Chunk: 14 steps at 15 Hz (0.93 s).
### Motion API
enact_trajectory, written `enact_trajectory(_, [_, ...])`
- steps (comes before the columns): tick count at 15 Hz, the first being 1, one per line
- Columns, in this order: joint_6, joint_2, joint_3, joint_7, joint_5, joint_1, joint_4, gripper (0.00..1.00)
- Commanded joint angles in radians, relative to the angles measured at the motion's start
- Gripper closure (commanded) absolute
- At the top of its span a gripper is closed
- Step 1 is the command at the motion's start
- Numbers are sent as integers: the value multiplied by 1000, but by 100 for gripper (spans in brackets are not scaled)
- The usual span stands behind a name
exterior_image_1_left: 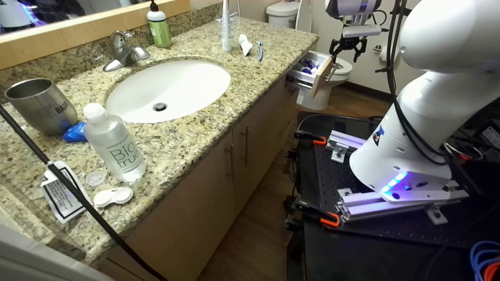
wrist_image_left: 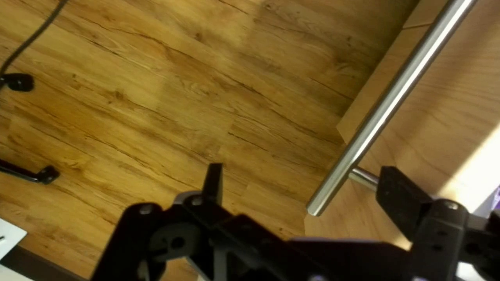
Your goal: Close the drawer
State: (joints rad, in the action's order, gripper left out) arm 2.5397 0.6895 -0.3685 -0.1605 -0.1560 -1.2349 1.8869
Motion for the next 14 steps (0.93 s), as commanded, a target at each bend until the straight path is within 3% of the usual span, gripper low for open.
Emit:
enact_trajectory(1, [190,-30,174,-95,-113,-111,78,0])
enact_trajectory(6, [434,-6,510,-223,-350,-297,131,0])
enact_trajectory(8, [499,6,616,-304,-422,-388,159,0])
enact_trajectory(10, [518,0,597,-316,-413,-397,196,0])
enact_trajectory(12, [436,-51,555,-332,-355,-396,229,0])
enact_trajectory(13, [389,-81,560,-285,-245,-424,249,0])
enact_trajectory(14, [325,-134,518,-289,-182,-407,276,0])
